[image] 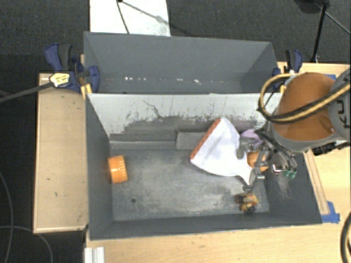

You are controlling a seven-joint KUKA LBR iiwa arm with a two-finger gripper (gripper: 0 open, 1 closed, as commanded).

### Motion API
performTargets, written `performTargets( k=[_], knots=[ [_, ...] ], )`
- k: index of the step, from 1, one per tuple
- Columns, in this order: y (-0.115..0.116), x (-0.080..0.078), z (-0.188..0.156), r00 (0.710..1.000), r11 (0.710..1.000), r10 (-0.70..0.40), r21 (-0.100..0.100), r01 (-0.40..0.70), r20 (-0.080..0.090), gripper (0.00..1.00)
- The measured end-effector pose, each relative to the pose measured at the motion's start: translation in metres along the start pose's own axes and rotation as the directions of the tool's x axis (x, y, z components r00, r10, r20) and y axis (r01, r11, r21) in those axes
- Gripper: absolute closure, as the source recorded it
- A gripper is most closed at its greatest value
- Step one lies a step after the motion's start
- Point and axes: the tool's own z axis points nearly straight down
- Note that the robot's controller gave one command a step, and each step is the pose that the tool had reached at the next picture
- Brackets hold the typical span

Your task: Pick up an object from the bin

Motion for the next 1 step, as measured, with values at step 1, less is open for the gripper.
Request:
performTargets(
  k=[1],
  knots=[
    [0.0003,-0.0017,-0.0046,1.0,1.0,-0.002,0.001,0.002,0.008,0.0]
  ],
)
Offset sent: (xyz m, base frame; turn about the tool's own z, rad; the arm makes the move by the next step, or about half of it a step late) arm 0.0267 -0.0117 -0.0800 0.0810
